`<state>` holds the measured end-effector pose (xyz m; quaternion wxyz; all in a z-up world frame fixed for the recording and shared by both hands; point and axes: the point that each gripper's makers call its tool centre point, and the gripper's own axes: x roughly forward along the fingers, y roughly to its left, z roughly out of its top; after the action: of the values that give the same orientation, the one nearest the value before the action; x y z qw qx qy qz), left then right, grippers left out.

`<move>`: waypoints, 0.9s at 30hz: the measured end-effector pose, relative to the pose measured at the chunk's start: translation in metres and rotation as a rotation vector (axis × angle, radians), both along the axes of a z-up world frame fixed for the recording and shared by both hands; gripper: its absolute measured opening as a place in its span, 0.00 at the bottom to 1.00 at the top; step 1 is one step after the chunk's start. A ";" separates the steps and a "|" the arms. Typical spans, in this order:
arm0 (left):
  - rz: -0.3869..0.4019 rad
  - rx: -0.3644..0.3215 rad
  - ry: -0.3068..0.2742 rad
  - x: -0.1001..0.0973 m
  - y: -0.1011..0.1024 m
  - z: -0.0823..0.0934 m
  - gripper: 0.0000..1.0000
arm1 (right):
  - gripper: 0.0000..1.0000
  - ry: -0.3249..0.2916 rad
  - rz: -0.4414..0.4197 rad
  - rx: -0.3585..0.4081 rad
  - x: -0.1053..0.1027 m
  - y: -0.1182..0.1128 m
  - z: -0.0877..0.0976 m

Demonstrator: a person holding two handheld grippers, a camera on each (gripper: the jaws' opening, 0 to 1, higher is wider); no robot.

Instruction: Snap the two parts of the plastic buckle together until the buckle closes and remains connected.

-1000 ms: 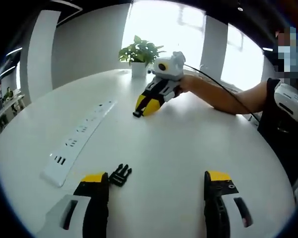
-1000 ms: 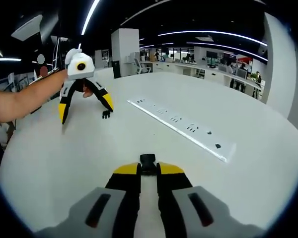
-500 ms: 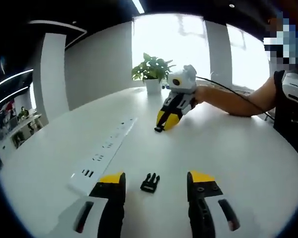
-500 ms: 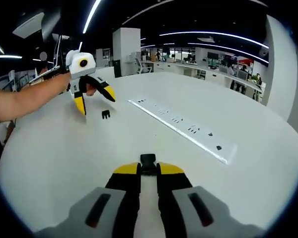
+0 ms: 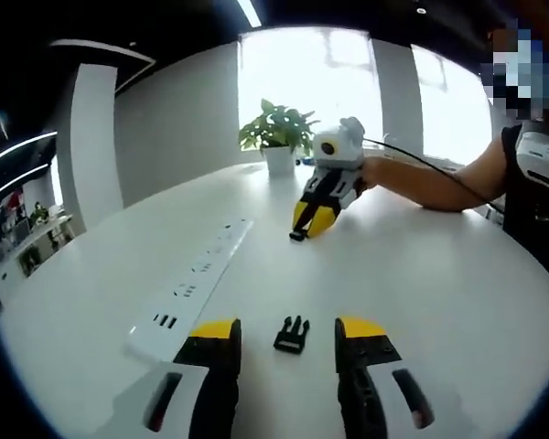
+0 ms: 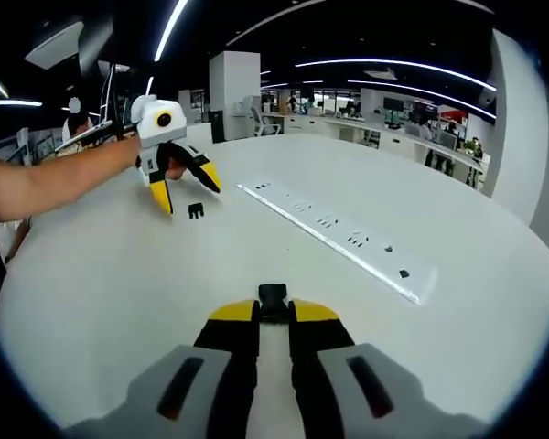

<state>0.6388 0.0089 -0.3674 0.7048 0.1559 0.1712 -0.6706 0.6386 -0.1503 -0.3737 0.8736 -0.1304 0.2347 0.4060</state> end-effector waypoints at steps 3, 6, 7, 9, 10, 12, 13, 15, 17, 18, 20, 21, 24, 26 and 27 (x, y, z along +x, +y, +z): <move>-0.016 -0.014 0.017 -0.004 0.000 0.002 0.33 | 0.11 -0.002 0.003 -0.001 -0.001 0.000 0.000; -0.019 -0.031 0.018 -0.003 -0.002 0.002 0.29 | 0.11 -0.011 0.010 -0.005 -0.001 0.001 0.000; -0.020 -0.033 0.021 -0.002 -0.002 0.002 0.29 | 0.11 -0.013 0.011 -0.006 -0.001 0.001 0.000; -0.029 -0.027 0.024 -0.002 -0.002 0.000 0.30 | 0.11 -0.013 0.010 -0.004 -0.001 0.002 0.000; -0.033 -0.022 0.024 -0.002 -0.001 -0.001 0.30 | 0.11 -0.013 0.010 -0.003 -0.001 0.002 0.000; -0.038 -0.006 0.019 -0.002 0.000 -0.003 0.30 | 0.11 -0.012 0.010 -0.001 -0.001 0.002 0.000; -0.039 -0.004 0.019 -0.003 0.000 -0.003 0.28 | 0.11 -0.012 0.010 -0.001 -0.001 0.002 0.000; -0.041 0.000 0.018 -0.002 0.001 -0.004 0.25 | 0.11 -0.014 0.012 -0.002 0.000 0.002 0.000; -0.039 0.003 0.011 0.001 0.002 -0.004 0.24 | 0.11 -0.016 0.013 -0.003 0.000 0.002 0.000; -0.041 0.008 0.012 0.000 0.002 -0.005 0.24 | 0.11 -0.016 0.013 -0.002 0.000 0.002 0.000; -0.043 0.020 0.009 -0.001 0.002 -0.008 0.24 | 0.11 -0.017 0.013 -0.003 0.001 0.002 0.000; -0.045 0.028 0.009 -0.001 0.003 -0.010 0.24 | 0.11 -0.017 0.013 -0.003 0.001 0.002 0.000; -0.046 0.028 0.016 -0.001 0.003 -0.011 0.24 | 0.11 -0.016 0.012 -0.002 0.001 0.002 -0.001; -0.045 0.026 0.017 -0.001 0.003 -0.011 0.24 | 0.11 -0.016 0.012 -0.002 0.001 0.002 -0.001; -0.045 0.025 0.018 -0.001 0.002 -0.011 0.23 | 0.11 -0.016 0.012 -0.002 0.001 0.002 -0.001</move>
<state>0.6377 0.0112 -0.3787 0.6860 0.1622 0.1822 -0.6855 0.6396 -0.1480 -0.3747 0.8728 -0.1358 0.2273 0.4099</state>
